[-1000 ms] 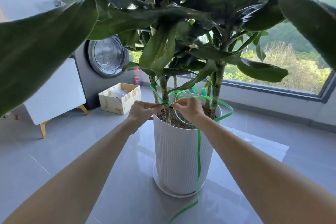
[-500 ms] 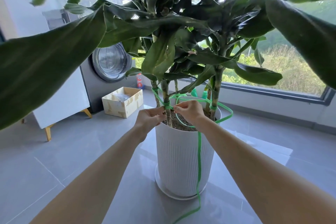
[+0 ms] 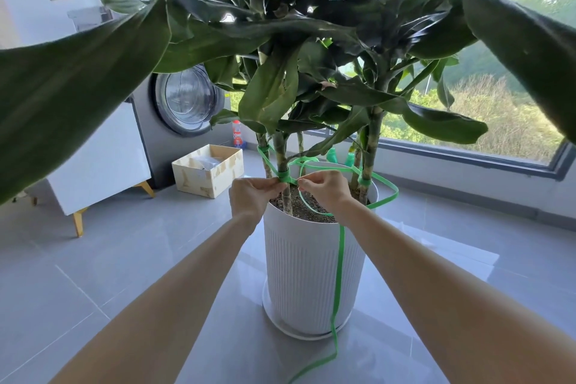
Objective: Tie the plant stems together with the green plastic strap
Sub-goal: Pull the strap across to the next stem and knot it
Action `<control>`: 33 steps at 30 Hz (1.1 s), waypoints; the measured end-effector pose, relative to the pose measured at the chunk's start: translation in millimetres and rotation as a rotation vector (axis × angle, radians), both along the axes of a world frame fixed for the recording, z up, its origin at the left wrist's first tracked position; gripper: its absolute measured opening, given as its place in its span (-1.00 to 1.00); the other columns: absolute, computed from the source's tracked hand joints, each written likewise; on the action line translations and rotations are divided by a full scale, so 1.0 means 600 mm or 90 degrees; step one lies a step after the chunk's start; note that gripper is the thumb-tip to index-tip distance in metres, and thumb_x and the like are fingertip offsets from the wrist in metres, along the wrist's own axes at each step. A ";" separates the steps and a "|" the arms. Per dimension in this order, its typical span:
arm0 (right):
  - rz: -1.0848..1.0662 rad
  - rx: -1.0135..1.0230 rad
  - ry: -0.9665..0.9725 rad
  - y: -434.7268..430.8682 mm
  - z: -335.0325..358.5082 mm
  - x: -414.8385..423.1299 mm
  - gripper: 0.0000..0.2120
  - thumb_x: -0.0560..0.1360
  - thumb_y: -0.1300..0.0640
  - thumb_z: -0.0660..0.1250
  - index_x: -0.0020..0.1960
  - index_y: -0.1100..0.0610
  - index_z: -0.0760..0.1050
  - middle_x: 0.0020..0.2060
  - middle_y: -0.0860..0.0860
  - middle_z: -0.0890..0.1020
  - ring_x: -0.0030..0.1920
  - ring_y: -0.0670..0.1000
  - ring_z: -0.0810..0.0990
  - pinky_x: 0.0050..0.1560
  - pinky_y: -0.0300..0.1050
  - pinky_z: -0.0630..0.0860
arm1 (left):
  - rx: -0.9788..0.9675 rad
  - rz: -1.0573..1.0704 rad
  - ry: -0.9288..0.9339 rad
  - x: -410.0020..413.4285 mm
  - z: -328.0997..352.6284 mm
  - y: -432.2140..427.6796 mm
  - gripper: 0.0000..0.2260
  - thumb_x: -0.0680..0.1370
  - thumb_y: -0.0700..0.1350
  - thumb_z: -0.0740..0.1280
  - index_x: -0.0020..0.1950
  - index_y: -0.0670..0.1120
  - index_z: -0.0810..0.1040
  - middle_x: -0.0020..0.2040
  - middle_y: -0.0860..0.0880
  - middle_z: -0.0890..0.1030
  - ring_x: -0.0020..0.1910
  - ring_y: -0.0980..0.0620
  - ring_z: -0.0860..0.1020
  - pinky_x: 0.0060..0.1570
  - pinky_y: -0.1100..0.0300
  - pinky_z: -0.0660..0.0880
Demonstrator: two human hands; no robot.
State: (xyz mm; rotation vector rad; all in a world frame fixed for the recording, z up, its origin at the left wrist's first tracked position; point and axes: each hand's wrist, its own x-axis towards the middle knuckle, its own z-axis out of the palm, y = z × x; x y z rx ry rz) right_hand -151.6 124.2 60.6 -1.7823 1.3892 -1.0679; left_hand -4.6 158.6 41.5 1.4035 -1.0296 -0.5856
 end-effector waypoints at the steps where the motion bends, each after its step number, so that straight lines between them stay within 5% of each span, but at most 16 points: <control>1: 0.002 -0.001 0.002 -0.001 0.000 -0.001 -0.83 0.50 0.08 0.39 0.01 0.12 0.68 -0.15 0.03 0.71 -0.43 -0.21 0.40 -0.41 -0.38 0.31 | 0.001 -0.002 -0.004 0.001 0.000 0.000 -0.73 0.25 -0.08 0.60 -0.09 -0.09 0.71 -0.19 -0.06 0.71 -0.31 0.19 0.56 -0.07 0.23 0.54; 12: 0.024 0.018 0.003 -0.001 0.006 -0.013 -0.83 0.50 0.09 0.39 0.03 0.13 0.67 -0.18 -0.01 0.68 -0.39 -0.21 0.43 -0.46 -0.47 0.28 | 0.009 -0.012 -0.062 0.007 0.006 -0.004 -0.77 0.33 -0.05 0.54 -0.08 -0.11 0.71 -0.23 -0.08 0.70 -0.35 0.13 0.58 -0.07 0.14 0.58; 16: 0.046 0.028 0.007 0.002 0.011 -0.015 -0.83 0.50 0.10 0.39 0.03 0.14 0.67 -0.19 0.00 0.67 -0.39 -0.20 0.42 -0.48 -0.48 0.30 | -0.006 0.029 -0.199 0.005 0.010 0.002 -0.79 0.38 0.03 0.50 -0.09 -0.06 0.71 -0.26 -0.04 0.70 -0.34 0.14 0.57 -0.20 0.28 0.49; 24: 0.070 0.040 0.018 0.003 0.014 -0.019 -0.83 0.50 0.10 0.39 0.03 0.14 0.67 -0.21 -0.02 0.66 -0.41 -0.19 0.42 -0.43 -0.39 0.32 | -0.006 0.073 -0.391 -0.001 0.027 0.014 -0.72 0.47 0.14 0.37 -0.03 -0.03 0.70 -0.11 -0.05 0.70 -0.14 -0.01 0.62 -0.03 0.14 0.52; 28: 0.075 0.048 -0.002 0.003 0.013 -0.020 -0.84 0.50 0.13 0.39 0.03 0.16 0.66 -0.24 0.00 0.65 -0.59 -0.31 0.41 -0.58 -0.48 0.26 | 0.012 0.086 -0.445 -0.005 0.039 0.017 -0.74 0.48 0.14 0.35 -0.14 -0.01 0.72 -0.23 -0.06 0.70 -0.17 -0.06 0.62 -0.08 0.15 0.47; 33: 0.074 0.051 0.021 0.004 0.018 -0.018 -0.83 0.50 0.11 0.39 0.02 0.15 0.67 -0.20 -0.01 0.68 -0.52 -0.21 0.39 -0.58 -0.47 0.24 | 0.049 0.090 -0.437 -0.008 0.051 0.011 -0.69 0.43 0.12 0.40 -0.32 -0.09 0.69 -0.40 -0.06 0.64 -0.34 -0.04 0.58 -0.15 0.06 0.56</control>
